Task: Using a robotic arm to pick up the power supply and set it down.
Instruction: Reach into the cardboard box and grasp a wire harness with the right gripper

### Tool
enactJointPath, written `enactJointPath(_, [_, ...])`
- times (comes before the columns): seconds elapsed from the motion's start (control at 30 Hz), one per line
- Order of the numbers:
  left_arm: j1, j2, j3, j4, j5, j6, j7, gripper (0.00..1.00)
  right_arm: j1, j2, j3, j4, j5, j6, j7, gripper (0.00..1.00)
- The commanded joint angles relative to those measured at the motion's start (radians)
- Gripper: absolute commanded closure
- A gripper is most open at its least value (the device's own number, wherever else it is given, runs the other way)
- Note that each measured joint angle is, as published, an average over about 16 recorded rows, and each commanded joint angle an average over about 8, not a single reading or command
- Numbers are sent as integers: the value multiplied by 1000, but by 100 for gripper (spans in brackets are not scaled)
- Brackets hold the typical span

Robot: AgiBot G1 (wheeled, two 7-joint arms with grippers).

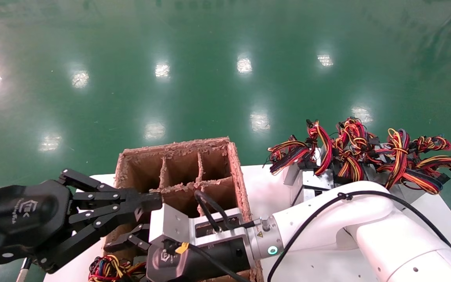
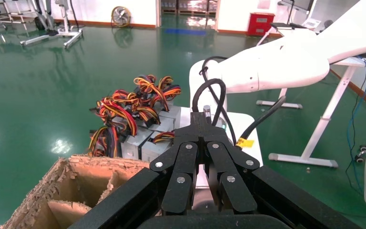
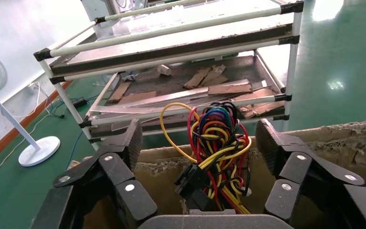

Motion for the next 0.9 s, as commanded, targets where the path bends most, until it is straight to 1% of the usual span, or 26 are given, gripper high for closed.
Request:
enactJointPath(0.03, [0,0,0,0,0,0,0,100,1,-1,-14,0,9,7,-2,100])
enactJointPath(0.53, [0,0,0,0,0,0,0,100,0,1,-99,-24,84,54,-32,100])
enactJointPath(0.9, [0,0,0,0,0,0,0,100,-3,8,-132,-64,141,53,-66,100])
